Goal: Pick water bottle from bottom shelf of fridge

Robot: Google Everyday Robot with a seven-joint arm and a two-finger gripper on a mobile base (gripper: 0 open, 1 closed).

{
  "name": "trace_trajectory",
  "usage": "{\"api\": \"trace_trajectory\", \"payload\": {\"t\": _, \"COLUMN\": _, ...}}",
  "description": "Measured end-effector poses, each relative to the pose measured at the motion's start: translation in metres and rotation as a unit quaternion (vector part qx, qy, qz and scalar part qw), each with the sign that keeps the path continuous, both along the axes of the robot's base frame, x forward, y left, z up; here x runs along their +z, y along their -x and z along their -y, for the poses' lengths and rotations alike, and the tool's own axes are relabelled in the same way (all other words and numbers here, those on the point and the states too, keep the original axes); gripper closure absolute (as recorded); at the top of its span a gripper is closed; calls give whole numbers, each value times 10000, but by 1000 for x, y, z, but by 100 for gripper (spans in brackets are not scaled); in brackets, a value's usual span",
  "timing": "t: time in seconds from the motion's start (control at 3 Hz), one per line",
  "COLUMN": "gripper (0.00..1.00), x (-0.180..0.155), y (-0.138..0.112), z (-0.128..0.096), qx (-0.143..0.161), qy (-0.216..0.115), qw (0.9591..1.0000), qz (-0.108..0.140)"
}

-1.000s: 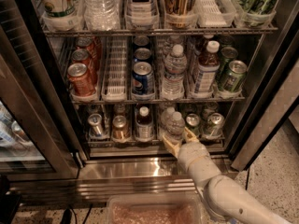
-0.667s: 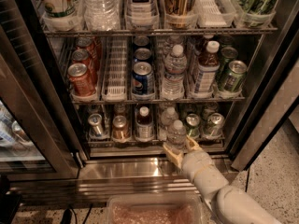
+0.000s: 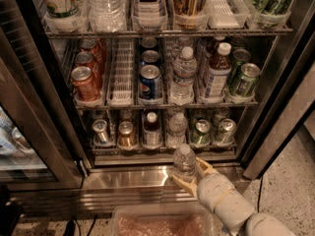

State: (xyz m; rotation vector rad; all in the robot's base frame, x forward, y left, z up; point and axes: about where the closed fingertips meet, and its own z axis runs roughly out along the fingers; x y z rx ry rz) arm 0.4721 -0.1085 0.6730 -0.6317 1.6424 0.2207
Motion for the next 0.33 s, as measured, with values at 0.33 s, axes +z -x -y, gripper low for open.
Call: {"api": "trace_trajectory", "payload": {"t": 0.33, "gripper": 100, "x": 0, "y": 0, "z": 0, "qx": 0, "qy": 0, "qw": 10000, "qz": 0}}
